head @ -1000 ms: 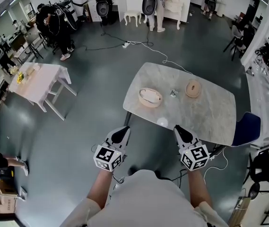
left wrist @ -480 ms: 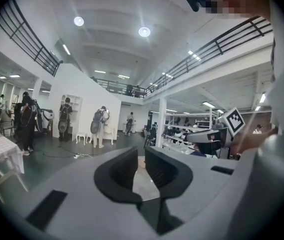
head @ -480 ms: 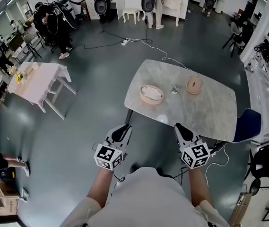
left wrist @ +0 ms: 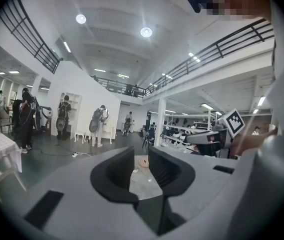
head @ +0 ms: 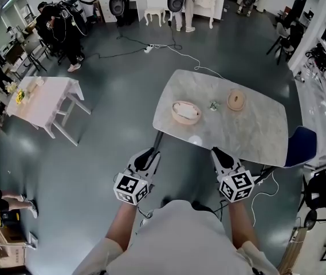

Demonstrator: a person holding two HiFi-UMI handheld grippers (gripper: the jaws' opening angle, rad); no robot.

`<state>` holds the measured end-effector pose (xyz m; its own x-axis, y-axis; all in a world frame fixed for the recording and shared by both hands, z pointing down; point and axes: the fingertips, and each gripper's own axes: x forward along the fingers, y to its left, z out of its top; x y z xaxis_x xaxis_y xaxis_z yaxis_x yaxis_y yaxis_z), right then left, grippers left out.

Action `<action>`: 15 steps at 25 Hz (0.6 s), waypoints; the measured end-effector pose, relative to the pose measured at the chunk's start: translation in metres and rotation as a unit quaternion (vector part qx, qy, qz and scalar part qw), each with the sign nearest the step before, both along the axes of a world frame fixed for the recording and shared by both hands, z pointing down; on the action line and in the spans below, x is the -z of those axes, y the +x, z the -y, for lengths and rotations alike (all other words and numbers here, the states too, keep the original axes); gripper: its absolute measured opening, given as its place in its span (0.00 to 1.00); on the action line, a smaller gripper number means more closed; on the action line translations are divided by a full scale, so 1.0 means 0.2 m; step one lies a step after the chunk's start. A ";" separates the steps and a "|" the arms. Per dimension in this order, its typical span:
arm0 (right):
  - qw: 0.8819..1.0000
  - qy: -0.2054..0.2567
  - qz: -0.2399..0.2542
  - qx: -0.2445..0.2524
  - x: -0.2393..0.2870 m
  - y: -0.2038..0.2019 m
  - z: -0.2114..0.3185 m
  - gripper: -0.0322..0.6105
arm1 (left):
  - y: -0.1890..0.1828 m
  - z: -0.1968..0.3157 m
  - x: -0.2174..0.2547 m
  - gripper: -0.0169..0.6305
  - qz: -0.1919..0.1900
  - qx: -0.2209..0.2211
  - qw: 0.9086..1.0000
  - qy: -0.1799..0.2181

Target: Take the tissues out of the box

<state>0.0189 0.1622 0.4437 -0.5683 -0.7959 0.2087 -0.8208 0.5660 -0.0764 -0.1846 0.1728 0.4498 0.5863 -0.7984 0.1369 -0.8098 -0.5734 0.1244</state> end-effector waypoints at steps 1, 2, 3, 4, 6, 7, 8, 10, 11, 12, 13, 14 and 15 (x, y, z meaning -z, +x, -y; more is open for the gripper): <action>1.000 0.000 0.000 -0.001 0.00 -0.02 0.00 0.13 | -0.02 0.01 -0.01 0.17 0.000 -0.002 1.000 -0.001; 1.000 0.000 -0.001 -0.003 0.00 -0.03 0.01 0.13 | -0.03 0.01 -0.01 0.17 0.001 -0.003 1.000 -0.002; 1.000 0.000 -0.001 -0.004 0.00 -0.05 0.01 0.13 | -0.05 0.01 -0.01 0.17 0.001 -0.005 1.000 -0.003; 1.000 -0.001 -0.002 -0.006 -0.01 -0.06 0.01 0.13 | -0.06 0.02 -0.02 0.17 0.001 -0.007 1.000 -0.005; 1.000 -0.003 -0.003 -0.011 -0.02 -0.08 0.00 0.13 | -0.09 0.02 -0.03 0.17 0.002 -0.011 1.000 -0.006; 1.000 -0.003 -0.004 -0.013 -0.03 -0.10 0.00 0.13 | -0.10 0.02 -0.04 0.17 0.003 -0.013 1.000 -0.007; 1.000 -0.003 -0.006 -0.015 -0.03 -0.11 0.00 0.13 | -0.12 0.02 -0.04 0.17 0.003 -0.015 1.000 -0.008; 1.000 -0.003 -0.010 -0.018 -0.03 -0.14 0.01 0.13 | -0.15 0.03 -0.05 0.17 0.004 -0.019 1.000 -0.009; 1.000 -0.002 -0.012 -0.019 -0.03 -0.15 0.02 0.13 | -0.17 0.03 -0.05 0.17 0.005 -0.021 1.000 -0.010; 1.000 -0.002 -0.013 -0.021 -0.03 -0.16 0.02 0.13 | -0.19 0.04 -0.06 0.17 0.006 -0.022 1.000 -0.011; 1.000 -0.003 -0.014 -0.024 -0.04 -0.16 0.03 0.13 | -0.20 0.04 -0.07 0.17 0.007 -0.023 1.000 -0.012; 1.000 -0.004 -0.014 -0.027 -0.04 -0.16 0.03 0.13 | -0.20 0.05 -0.07 0.17 0.007 -0.022 1.000 -0.014; 0.999 -0.006 -0.013 -0.030 -0.04 -0.16 0.03 0.13 | -0.21 0.05 -0.07 0.17 0.006 -0.022 1.000 -0.016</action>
